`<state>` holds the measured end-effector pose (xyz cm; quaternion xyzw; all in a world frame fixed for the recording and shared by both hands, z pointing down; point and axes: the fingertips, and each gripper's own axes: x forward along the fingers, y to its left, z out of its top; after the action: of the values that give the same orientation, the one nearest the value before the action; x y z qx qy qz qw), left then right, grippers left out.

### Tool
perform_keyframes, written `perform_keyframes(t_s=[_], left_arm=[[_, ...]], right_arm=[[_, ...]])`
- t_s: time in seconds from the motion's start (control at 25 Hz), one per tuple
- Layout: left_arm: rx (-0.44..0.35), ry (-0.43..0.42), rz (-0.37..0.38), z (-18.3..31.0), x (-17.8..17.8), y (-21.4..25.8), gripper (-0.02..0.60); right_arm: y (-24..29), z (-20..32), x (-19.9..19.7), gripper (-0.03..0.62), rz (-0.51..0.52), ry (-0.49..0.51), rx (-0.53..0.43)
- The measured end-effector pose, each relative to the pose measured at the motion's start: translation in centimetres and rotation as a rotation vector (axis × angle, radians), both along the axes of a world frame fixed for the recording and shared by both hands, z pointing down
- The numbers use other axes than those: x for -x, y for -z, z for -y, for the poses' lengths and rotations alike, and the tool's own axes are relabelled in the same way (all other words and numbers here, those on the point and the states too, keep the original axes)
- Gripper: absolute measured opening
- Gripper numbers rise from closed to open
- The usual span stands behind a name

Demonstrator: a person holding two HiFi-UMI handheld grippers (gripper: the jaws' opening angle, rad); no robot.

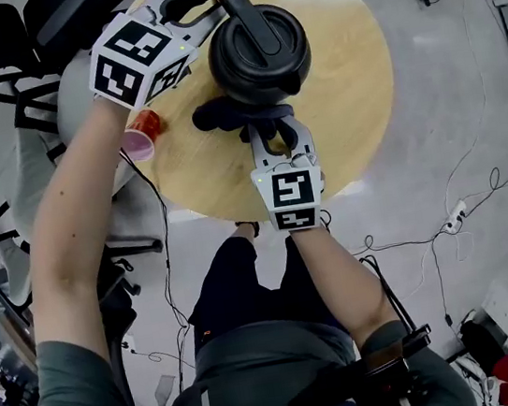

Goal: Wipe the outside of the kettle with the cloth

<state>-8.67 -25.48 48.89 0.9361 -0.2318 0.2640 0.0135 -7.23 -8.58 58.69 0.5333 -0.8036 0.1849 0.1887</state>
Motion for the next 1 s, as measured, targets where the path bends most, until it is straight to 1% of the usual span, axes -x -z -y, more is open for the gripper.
perform_keyframes(t_s=[0.16, 0.32, 0.52, 0.64, 0.76, 1.0], left_arm=[[0.015, 0.069, 0.017, -0.3, 0.3, -0.1, 0.100], [0.022, 0.144, 0.015, -0.2, 0.8, 0.0, 0.100], [0.042, 0.210, 0.026, -1.0, 1.8, 0.0, 0.100], [0.045, 0.267, 0.023, -1.5, 2.6, 0.2, 0.100], [0.071, 0.334, 0.011, -1.7, 3.6, 0.1, 0.100], [0.090, 0.424, 0.013, -3.3, 6.4, 0.1, 0.097]], right_arm=[[0.4, -0.2, -1.6, 0.107, 0.000, -0.009, 0.002], [0.6, 0.1, -3.3, 0.110, -0.006, -0.025, 0.003], [1.2, 2.0, -8.8, 0.109, -0.017, -0.143, -0.013], [2.9, 2.5, -10.4, 0.109, -0.047, -0.125, -0.041], [5.3, 1.1, -9.7, 0.109, -0.034, -0.072, -0.070], [12.9, -1.3, -4.2, 0.109, 0.076, 0.039, -0.180]])
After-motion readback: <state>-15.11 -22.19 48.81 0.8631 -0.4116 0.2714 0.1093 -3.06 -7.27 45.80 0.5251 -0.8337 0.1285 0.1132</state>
